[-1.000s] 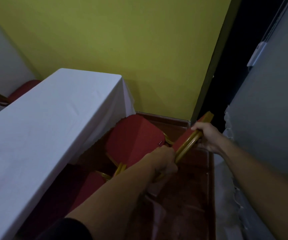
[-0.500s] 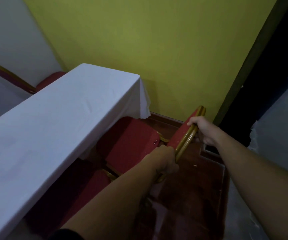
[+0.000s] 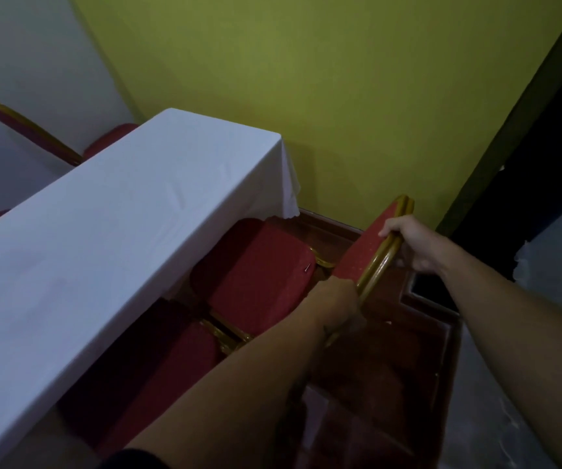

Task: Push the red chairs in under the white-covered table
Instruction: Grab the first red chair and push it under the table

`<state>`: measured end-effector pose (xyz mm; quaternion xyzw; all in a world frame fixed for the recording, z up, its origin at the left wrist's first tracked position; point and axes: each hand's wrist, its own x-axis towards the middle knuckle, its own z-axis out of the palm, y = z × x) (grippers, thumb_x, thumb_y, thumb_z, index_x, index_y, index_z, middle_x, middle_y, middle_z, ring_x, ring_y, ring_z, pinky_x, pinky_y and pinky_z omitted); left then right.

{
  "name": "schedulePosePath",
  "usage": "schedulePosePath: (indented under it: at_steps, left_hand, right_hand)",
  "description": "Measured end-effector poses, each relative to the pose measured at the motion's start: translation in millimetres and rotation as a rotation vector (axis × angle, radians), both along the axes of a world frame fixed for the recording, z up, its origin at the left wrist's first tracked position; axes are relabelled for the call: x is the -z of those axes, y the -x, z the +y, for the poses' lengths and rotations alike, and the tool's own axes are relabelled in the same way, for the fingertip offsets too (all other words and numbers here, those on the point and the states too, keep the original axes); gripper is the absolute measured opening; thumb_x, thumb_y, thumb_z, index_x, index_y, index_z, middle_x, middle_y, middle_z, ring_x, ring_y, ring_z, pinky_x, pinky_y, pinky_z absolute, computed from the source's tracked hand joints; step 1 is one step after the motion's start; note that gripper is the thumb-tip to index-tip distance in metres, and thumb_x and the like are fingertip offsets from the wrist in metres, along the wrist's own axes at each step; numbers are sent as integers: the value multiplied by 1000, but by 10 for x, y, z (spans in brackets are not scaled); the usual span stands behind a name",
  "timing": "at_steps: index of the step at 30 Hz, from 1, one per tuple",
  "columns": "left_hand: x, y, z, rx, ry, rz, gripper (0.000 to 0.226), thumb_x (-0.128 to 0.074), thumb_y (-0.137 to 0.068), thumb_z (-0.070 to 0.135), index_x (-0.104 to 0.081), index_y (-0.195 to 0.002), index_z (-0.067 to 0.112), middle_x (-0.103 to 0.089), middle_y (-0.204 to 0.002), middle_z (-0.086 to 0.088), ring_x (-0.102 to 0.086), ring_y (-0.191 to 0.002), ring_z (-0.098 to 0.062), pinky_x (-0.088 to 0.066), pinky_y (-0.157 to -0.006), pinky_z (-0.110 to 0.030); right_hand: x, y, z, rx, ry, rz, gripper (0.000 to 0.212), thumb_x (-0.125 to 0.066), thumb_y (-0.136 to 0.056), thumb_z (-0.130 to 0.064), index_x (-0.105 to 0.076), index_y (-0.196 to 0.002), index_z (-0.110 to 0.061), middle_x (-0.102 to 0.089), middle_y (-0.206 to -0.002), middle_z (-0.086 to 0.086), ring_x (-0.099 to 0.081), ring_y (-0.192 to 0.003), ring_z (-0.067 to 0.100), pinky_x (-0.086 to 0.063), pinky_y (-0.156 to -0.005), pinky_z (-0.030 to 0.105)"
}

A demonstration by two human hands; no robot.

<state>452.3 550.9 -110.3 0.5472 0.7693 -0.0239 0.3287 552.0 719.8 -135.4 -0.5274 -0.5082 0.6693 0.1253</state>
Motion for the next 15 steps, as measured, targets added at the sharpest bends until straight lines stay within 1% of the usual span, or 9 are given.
schedulePosePath:
  at_steps: [2, 3, 6, 8, 10, 12, 14, 15]
  left_hand:
    - [0, -75, 29, 19, -16, -17, 43, -68, -90, 32, -64, -124, 5, -65, -124, -16, -66, -107, -35, -51, -75, -35]
    - [1, -92, 46, 28, -24, -28, 43, -69, -90, 31, -65, -123, 5, -66, -123, -16, -67, -106, -34, -50, -74, -34]
    - [0, -50, 125, 35, -22, -31, 44, -71, -88, 32, -66, -121, 4, -67, -122, -17, -68, -105, -34, -49, -71, -32]
    - [-31, 29, 152, 13, 13, -24, 47, -69, -89, 33, -62, -127, 6, -63, -126, -15, -66, -109, -34, -50, -74, -33]
    - [-52, 153, 170, -11, 44, -18, 48, -66, -92, 33, -60, -130, 6, -62, -127, -14, -65, -110, -33, -52, -79, -34]
    - [-58, 309, 180, -46, 66, -18, 46, -65, -92, 30, -59, -132, 6, -62, -125, -14, -66, -108, -33, -56, -83, -35]
    - [-29, 474, 177, -115, 95, -36, 47, -66, -90, 25, -57, -133, 8, -60, -123, -13, -66, -105, -32, -58, -85, -38]
    - [-15, 554, 168, -142, 96, -41, 48, -67, -89, 25, -57, -133, 9, -60, -121, -12, -65, -103, -32, -58, -85, -40]
  right_hand:
    - [27, -56, 82, -9, -3, -9, 12, -56, -84, -12, -52, -72, -14, -56, -51, -1, -57, -46, 14, -47, -48, 23]
    - [34, -66, 106, -12, -4, -18, 12, -56, -82, -12, -52, -71, -15, -55, -50, -1, -55, -44, 14, -45, -49, 24]
    - [32, -10, 165, -24, -35, -27, 9, -56, -79, -14, -51, -72, -16, -55, -52, -1, -52, -51, 17, -40, -53, 29]
    - [20, 99, 168, -26, -48, -36, 8, -56, -79, -15, -52, -73, -15, -56, -53, -1, -52, -54, 19, -39, -49, 27]
    - [0, 263, 159, -29, -48, -35, 10, -56, -80, -15, -51, -71, -14, -55, -55, 1, -51, -52, 20, -35, -42, 23]
    - [-6, 444, 150, -26, -40, -29, 11, -55, -82, -14, -52, -71, -14, -54, -59, 3, -53, -51, 20, -38, -41, 19]
    - [7, 634, 153, -9, -29, -9, 8, -55, -81, -14, -52, -74, -14, -53, -64, 4, -55, -53, 19, -44, -45, 20]
    - [8, 725, 150, 1, -18, 1, 6, -56, -81, -14, -52, -76, -14, -52, -66, 4, -55, -54, 19, -46, -44, 21]
